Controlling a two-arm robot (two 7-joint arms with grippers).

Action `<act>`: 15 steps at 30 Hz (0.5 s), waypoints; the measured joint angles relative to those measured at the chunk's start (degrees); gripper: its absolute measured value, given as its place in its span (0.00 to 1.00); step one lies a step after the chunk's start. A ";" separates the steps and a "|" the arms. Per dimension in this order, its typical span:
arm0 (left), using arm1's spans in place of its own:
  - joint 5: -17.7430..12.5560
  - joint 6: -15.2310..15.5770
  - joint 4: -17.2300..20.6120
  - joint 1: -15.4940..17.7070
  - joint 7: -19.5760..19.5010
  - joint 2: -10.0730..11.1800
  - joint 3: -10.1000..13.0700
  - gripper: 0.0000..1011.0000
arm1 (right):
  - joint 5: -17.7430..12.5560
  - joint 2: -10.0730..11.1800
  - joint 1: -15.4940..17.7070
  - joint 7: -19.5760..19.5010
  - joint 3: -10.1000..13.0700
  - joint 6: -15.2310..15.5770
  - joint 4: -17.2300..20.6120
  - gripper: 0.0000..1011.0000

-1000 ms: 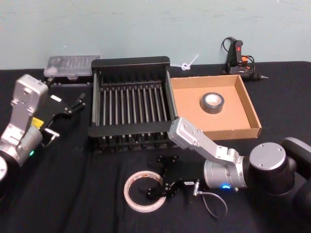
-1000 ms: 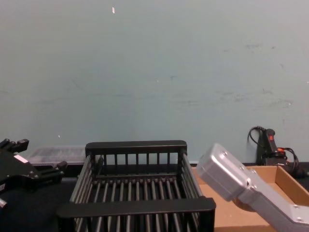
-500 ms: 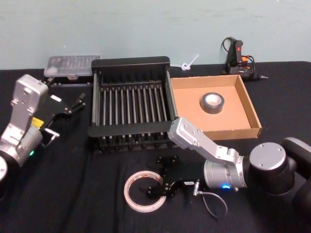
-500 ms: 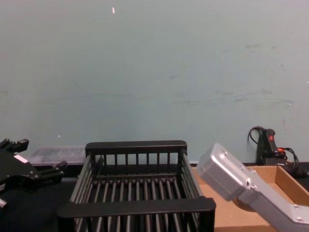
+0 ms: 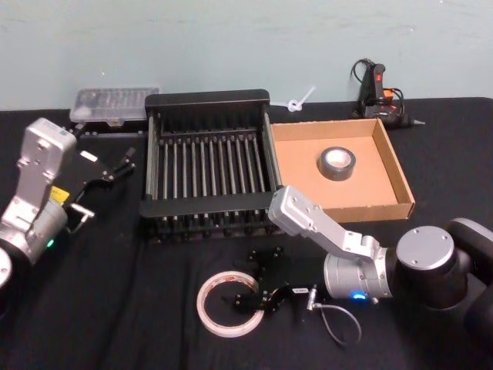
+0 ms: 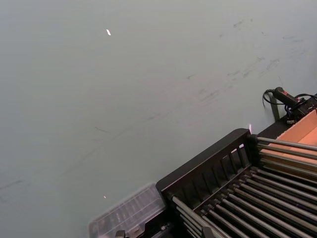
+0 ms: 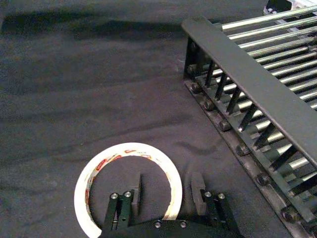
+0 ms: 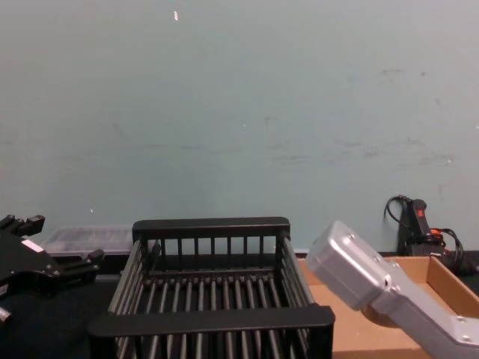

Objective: Pick up the white tape and place it into the black box , Pick up the silver tape and place it into the brown box.

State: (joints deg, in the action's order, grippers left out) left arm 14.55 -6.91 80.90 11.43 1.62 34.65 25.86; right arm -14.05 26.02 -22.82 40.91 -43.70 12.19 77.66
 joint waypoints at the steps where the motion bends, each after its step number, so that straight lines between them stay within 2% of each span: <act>1: 0.00 0.00 0.00 0.00 0.00 0.00 0.00 0.99 | -0.02 0.01 0.01 0.00 0.02 -0.01 0.01 0.64; 6: 0.00 0.00 0.00 0.00 0.00 0.00 0.00 0.99 | -0.14 0.09 0.08 -0.14 0.07 -0.04 0.18 0.55; 10: 0.00 0.00 0.00 0.00 0.00 0.00 0.00 0.99 | -0.20 0.11 0.10 -0.28 0.10 -0.04 0.29 0.40; 15: 0.00 0.00 0.00 0.00 0.00 0.00 0.00 0.99 | -0.28 0.10 0.11 -0.28 0.14 -0.10 0.32 0.28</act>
State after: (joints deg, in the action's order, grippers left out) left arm 14.55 -6.91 80.90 11.43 1.62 34.64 25.86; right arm -14.33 26.12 -22.72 40.63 -43.56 12.08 77.98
